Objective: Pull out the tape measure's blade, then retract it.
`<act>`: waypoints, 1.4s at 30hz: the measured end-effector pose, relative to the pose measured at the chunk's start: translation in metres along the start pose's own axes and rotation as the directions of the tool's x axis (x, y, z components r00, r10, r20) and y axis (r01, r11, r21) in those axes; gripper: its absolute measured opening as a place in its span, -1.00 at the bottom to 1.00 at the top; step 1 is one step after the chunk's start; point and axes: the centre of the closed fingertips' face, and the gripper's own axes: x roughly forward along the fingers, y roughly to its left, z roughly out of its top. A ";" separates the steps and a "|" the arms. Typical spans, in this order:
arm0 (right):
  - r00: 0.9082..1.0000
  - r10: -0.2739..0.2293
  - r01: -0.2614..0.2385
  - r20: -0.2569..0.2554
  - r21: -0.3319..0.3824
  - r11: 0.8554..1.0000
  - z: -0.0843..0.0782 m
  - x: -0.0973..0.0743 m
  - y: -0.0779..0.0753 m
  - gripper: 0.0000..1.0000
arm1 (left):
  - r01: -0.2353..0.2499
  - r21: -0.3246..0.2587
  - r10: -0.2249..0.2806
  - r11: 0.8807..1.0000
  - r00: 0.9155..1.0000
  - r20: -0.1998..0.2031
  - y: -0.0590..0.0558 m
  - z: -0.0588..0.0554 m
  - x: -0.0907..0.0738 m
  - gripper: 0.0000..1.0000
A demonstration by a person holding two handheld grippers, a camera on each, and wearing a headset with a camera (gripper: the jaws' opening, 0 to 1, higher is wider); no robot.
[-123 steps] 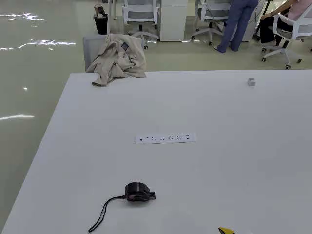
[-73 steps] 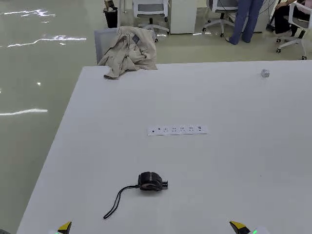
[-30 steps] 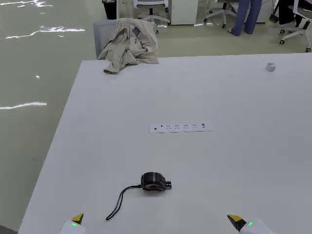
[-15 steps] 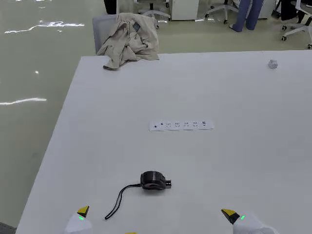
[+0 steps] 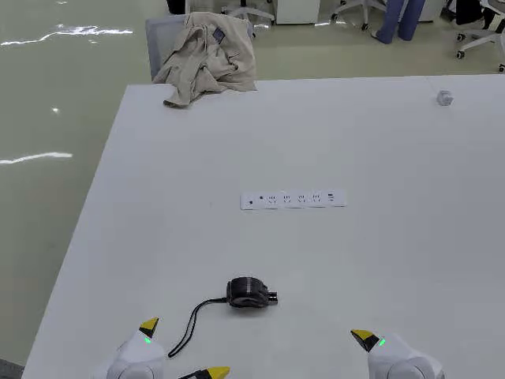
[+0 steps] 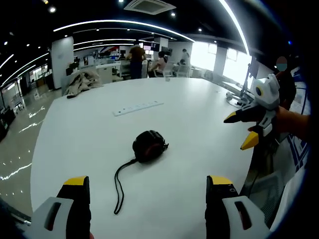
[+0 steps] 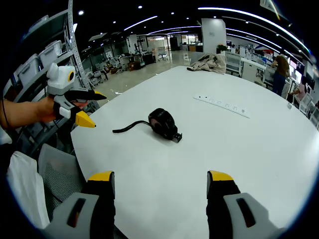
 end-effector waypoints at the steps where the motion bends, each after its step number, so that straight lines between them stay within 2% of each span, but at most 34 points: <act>1: 1.000 0.005 -0.005 0.006 -0.001 1.000 0.001 0.001 0.000 0.56 | 0.004 0.002 -0.004 1.000 1.000 -0.001 0.000 0.000 0.002 0.88; 14: 0.999 0.028 -0.030 -0.026 -0.070 0.997 0.006 0.027 -0.007 0.50 | 0.034 0.047 -0.034 0.998 0.999 -0.005 0.005 0.009 0.028 0.83; 16: 0.999 0.038 -0.040 -0.024 -0.081 0.996 0.007 0.031 -0.007 0.49 | 0.043 0.073 -0.042 0.996 0.999 -0.004 0.007 0.009 0.031 0.81; 17: 0.999 0.042 -0.044 -0.025 -0.089 0.995 0.007 0.034 -0.008 0.48 | 0.056 0.104 -0.058 0.993 0.998 0.020 0.006 0.013 0.034 0.79; 18: 0.999 0.043 -0.046 -0.026 -0.096 0.994 0.007 0.036 -0.009 0.48 | 0.056 0.110 -0.059 0.992 0.998 0.026 0.007 0.013 0.035 0.77; 20: 0.999 0.047 -0.050 -0.026 -0.108 0.993 0.009 0.039 -0.009 0.47 | 0.058 0.117 -0.060 0.991 0.998 0.016 0.009 0.012 0.038 0.75; 22: 0.998 0.054 -0.057 -0.026 -0.120 0.991 0.009 0.043 -0.010 0.45 | 0.075 0.153 -0.084 0.985 0.995 0.047 0.008 0.018 0.041 0.72; 24: 0.998 0.062 -0.065 -0.030 -0.133 0.989 0.008 0.048 -0.011 0.44 | 0.081 0.169 -0.088 0.982 0.996 0.035 0.009 0.017 0.043 0.70; 26: 0.997 0.067 -0.072 -0.038 -0.154 0.986 0.008 0.051 -0.012 0.42 | 0.086 0.188 -0.096 0.978 0.995 0.041 0.009 0.020 0.045 0.70; 29: 0.996 0.075 -0.082 -0.044 -0.177 0.981 0.008 0.055 -0.015 0.38 | 0.098 0.225 -0.108 0.969 0.994 0.031 0.009 0.020 0.050 0.69; 33: 0.995 0.085 -0.095 -0.055 -0.218 0.971 0.010 0.061 -0.018 0.35 | 0.126 0.289 -0.136 0.949 0.991 0.013 0.007 0.019 0.056 0.64; 39: 0.994 0.087 -0.102 -0.067 -0.271 0.957 0.013 0.070 -0.027 0.29 | 0.175 0.326 -0.179 0.929 0.984 -0.017 0.004 0.019 0.067 0.59; 42: 0.994 0.090 -0.105 -0.066 -0.296 0.949 0.015 0.074 -0.031 0.22 | 0.208 0.363 -0.209 0.908 0.977 -0.035 0.002 0.021 0.073 0.57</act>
